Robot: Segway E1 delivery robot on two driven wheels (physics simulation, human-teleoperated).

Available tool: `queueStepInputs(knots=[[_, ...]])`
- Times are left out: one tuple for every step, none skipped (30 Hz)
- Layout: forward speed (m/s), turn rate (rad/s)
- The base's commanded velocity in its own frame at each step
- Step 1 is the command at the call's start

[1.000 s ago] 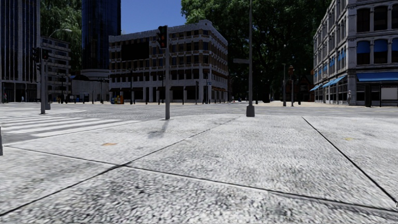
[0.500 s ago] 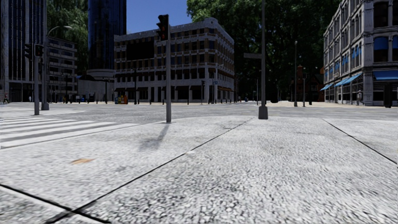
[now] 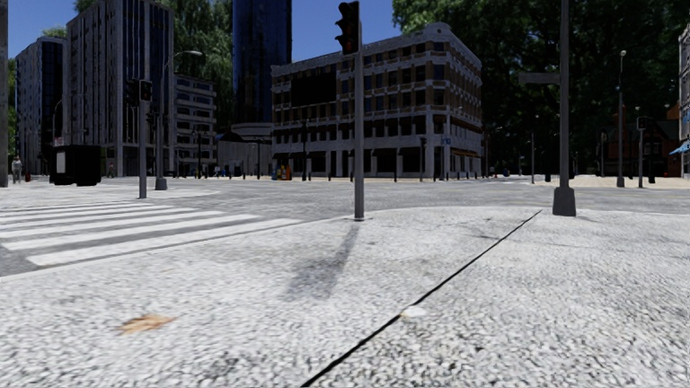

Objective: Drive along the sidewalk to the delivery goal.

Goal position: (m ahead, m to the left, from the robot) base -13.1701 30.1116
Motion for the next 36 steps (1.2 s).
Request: queueStepInputs(knots=[[2.0,0.52],[2.0,0.52],[2.0,0.52],[2.0,0.52],[2.0,0.52],[2.0,0.52],[2.0,0.52],[2.0,0.55],[2.0,0.55],[2.0,0.57],[2.0,0.57],[2.0,0.57],[2.0,0.58],[2.0,0.58],[2.0,0.58],[2.0,0.58],[2.0,0.58],[2.0,0.58],[2.0,0.58],[2.0,0.58],[2.0,0.58],[2.0,0.58],[2.0,0.58],[2.0,0.58],[2.0,0.58],[2.0,0.58],[2.0,0.58],[2.0,0.58],[2.0,0.58],[2.0,0.58],[2.0,0.58],[2.0,0.58],[2.0,0.58],[2.0,0.58],[2.0,0.58],[2.0,0.58]])
